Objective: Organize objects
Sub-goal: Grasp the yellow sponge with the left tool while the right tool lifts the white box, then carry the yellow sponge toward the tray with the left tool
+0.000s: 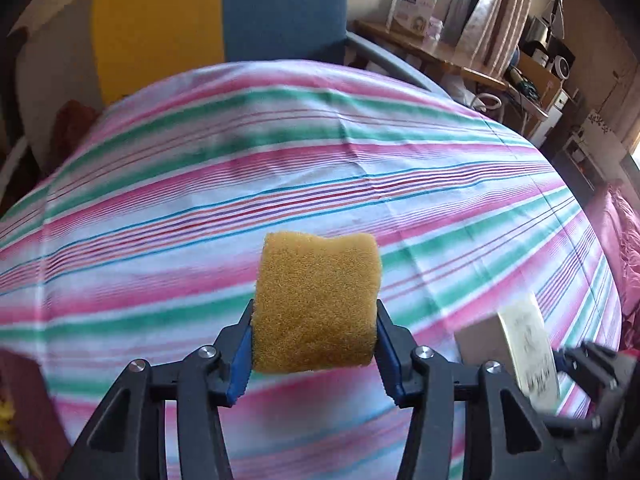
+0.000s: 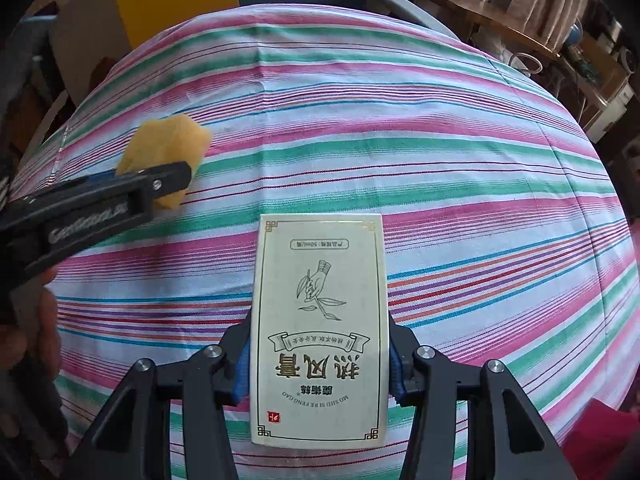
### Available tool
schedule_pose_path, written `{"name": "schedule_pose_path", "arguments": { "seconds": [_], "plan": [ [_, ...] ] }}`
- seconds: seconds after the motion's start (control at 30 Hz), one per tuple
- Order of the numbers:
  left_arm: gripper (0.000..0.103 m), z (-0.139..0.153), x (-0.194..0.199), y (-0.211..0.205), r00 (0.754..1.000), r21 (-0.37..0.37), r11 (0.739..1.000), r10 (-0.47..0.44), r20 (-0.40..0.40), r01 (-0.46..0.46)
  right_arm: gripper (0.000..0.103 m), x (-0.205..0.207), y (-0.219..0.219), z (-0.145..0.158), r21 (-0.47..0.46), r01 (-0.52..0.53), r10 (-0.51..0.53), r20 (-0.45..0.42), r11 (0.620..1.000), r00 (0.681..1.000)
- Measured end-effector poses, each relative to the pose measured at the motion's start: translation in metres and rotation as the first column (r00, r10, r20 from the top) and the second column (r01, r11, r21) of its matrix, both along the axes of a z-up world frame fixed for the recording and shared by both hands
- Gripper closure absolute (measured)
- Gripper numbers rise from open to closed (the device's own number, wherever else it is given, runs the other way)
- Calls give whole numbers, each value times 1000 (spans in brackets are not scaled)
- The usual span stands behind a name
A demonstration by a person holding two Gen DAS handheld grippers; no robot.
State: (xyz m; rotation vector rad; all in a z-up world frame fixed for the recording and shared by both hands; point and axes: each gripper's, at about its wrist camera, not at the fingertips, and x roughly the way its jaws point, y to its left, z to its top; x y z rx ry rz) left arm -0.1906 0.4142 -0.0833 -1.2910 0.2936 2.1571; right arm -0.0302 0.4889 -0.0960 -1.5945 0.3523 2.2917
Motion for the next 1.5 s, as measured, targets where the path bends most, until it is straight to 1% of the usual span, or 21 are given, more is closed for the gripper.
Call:
{"name": "schedule_pose_path", "arguments": {
  "seconds": [0.07, 0.17, 0.27, 0.4, 0.5, 0.6, 0.67, 0.7, 0.77, 0.8, 0.93, 1.13, 1.37, 1.5],
  "plan": [
    [51, 9, 19, -16, 1000, 17, 1000, 5, -4, -5, 52, -1, -1, 0, 3, -3, 3, -1, 1000, 1000],
    [51, 21, 59, -45, 999, 21, 1000, 10, -45, -9, 52, -4, -2, 0, -5, -12, 12, -8, 1000, 1000],
    [51, 24, 99, -67, 998, 20, 1000, -3, -63, 4, 52, -6, -10, 2, -13, -42, 42, -32, 999, 999],
    [51, 20, 147, -90, 997, 5, 1000, -21, -80, 22, 52, -8, -28, 12, -3, -113, 113, -86, 994, 990],
    [51, 13, 170, -101, 995, -15, 999, -46, -92, 45, 52, -10, -44, 19, 1, -187, 186, -130, 982, 974],
    [51, 3, 186, -106, 992, -42, 997, -69, -106, 65, 52, -10, -62, 17, 19, -246, 247, -127, 969, 961],
    [51, -5, 192, -107, 991, -56, 995, -85, -108, 79, 52, -11, -68, 13, 32, -265, 267, -104, 964, 958],
    [51, -9, 196, -107, 988, -71, 994, -95, -122, 87, 52, -10, -68, 9, 38, -268, 270, -91, 963, 958],
    [51, -15, 199, -108, 990, -66, 993, -100, -97, 94, 52, -13, -67, -1, 48, -267, 270, -55, 962, 961],
    [50, -18, 199, -109, 990, -67, 993, -99, -100, 93, 52, -14, -60, -5, 48, -268, 271, -51, 962, 961],
    [50, -20, 199, -110, 987, -54, 993, -108, -122, 103, 52, -14, -57, -5, 52, -276, 278, -47, 960, 959],
    [50, -24, 194, -113, 991, -18, 995, -96, -96, 95, 52, -13, -58, -5, 52, -283, 285, -43, 958, 958],
    [50, -25, 196, -112, 990, -23, 995, -97, -99, 95, 52, -14, -57, -6, 37, -277, 278, -44, 960, 959],
    [50, -25, 198, -111, 989, -30, 995, -100, -107, 97, 52, -15, -57, -8, 44, -281, 283, -44, 959, 958]
  ]
}}
